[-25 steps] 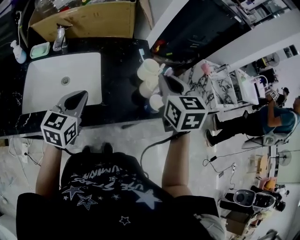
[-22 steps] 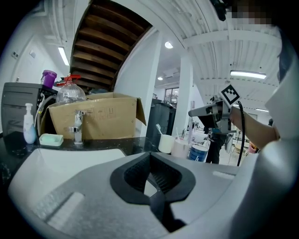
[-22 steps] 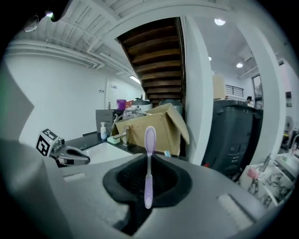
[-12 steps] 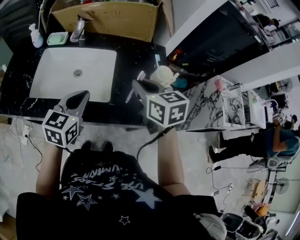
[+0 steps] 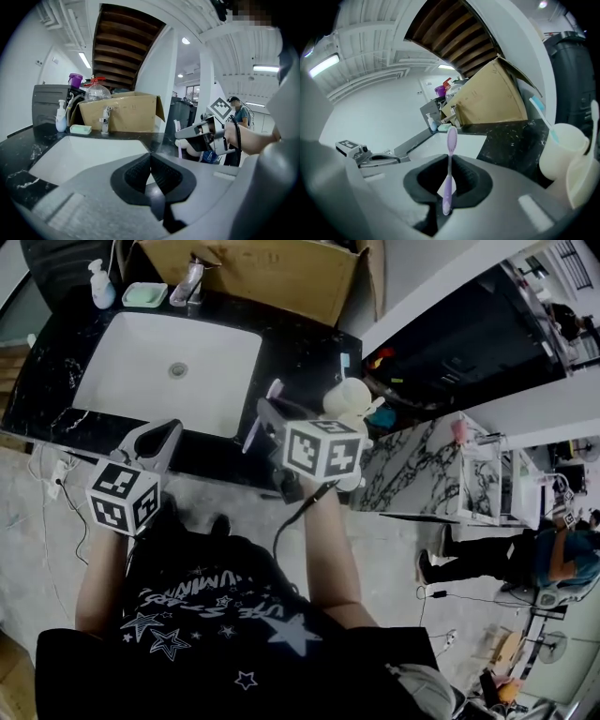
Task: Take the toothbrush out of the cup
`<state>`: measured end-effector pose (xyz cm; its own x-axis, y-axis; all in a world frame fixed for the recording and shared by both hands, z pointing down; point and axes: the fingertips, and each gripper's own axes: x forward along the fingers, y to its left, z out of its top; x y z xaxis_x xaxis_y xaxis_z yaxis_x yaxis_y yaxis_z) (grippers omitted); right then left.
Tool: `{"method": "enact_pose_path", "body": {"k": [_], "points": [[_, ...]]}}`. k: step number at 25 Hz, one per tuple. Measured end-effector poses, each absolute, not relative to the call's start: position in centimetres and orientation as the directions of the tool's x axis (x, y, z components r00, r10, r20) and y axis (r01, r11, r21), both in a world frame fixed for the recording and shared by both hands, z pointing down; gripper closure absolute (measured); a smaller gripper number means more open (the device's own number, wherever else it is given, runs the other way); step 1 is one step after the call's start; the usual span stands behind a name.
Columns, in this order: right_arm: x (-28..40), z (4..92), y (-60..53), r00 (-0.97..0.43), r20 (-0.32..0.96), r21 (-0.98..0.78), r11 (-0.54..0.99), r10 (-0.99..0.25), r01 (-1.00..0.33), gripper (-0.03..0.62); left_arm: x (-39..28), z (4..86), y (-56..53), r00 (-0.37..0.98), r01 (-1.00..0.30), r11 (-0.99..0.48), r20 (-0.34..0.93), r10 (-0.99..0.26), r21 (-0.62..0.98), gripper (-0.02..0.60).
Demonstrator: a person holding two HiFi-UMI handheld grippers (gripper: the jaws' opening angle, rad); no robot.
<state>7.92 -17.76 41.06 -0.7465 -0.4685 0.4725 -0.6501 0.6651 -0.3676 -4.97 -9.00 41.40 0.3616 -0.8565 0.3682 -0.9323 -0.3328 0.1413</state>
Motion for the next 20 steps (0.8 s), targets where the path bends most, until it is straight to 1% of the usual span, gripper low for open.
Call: {"method": "enact_pose_path", "body": {"k": [4, 10, 20], "points": [[7.8, 42.4, -19.2, -0.701, 0.464, -0.415, 0.566, -0.542, -0.712, 0.565, -5.9, 42.1, -9.6, 0.382, -0.924, -0.35, 0.378, -0.843, 0.153, 0.572], [8.1, 45.1, -21.5, -0.571, 0.517, -0.426, 0.387, -0.638, -0.818, 0.565, -7.4, 42.8, -12.0, 0.457, -0.889, -0.428, 0.397, -0.796, 0.166, 0.572], [8.3, 48.8, -24.5, -0.391, 0.602, -0.395, 0.166, -0.696, -0.904, 0.565, -9.3, 43.9, -16.7, 0.59, -0.801, -0.57, 0.416, -0.693, 0.186, 0.572]]}}
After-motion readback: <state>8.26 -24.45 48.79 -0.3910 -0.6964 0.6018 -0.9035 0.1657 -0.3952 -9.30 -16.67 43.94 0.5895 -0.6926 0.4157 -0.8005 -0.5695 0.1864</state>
